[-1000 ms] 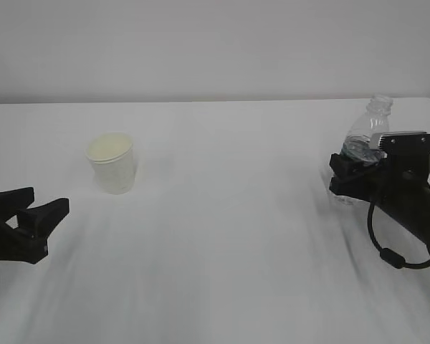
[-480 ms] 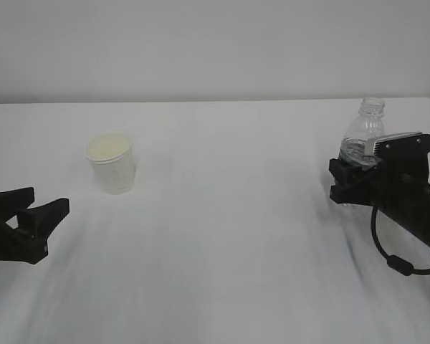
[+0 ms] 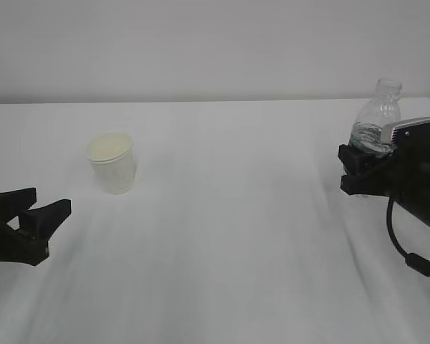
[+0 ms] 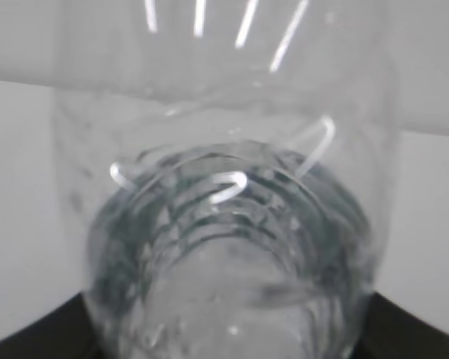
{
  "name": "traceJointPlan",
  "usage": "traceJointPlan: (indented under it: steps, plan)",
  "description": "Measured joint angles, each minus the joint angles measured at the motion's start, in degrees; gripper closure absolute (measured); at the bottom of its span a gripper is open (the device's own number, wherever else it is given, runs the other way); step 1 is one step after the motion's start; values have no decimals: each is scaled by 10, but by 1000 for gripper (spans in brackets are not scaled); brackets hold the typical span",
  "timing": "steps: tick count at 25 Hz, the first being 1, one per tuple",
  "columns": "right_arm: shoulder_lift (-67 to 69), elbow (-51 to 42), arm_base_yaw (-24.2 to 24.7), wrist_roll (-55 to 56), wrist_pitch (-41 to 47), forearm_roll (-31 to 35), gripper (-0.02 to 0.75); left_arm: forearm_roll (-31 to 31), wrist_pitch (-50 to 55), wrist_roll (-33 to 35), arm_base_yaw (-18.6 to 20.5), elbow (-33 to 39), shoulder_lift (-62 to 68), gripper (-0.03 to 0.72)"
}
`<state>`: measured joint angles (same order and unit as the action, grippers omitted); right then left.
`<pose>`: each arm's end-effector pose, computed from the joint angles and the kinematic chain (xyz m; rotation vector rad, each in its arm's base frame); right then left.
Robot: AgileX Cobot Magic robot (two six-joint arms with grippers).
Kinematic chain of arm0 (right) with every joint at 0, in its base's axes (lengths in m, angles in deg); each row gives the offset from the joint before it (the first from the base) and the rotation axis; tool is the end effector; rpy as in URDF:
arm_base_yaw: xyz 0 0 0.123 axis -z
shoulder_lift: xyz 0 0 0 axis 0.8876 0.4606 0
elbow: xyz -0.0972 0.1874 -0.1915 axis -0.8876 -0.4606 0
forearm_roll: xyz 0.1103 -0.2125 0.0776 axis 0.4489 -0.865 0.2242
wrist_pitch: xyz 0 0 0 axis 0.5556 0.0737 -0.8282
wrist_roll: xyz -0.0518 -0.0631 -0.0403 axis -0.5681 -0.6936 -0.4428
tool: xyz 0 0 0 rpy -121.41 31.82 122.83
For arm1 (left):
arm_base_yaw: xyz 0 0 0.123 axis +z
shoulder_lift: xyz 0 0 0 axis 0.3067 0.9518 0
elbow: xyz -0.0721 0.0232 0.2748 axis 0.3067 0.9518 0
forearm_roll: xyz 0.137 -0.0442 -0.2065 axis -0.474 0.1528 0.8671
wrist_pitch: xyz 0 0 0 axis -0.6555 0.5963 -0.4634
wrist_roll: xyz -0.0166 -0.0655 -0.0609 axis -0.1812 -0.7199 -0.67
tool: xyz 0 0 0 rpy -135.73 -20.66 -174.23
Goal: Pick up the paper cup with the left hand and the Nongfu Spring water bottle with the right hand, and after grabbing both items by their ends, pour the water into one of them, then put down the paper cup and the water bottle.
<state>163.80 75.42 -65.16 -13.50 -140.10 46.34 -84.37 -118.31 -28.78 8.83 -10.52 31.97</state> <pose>0.3202 0.0313 0.1106 -0.2541 1.7531 0.1319 0.2177 -0.0576 0.1257 0.3353 1.8387 -0.3323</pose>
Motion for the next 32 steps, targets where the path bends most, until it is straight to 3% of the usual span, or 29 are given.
traceJointPlan:
  steps: [23,25,32]
  plan:
    - [-157,-108,0,21,3,-16,344,-29,0,0,0,-10,1,237]
    - [-162,-108,0,21,3,-21,344,-35,0,0,0,-10,1,218]
    - [-164,-109,0,26,3,-38,344,-31,0,0,0,-27,1,38]
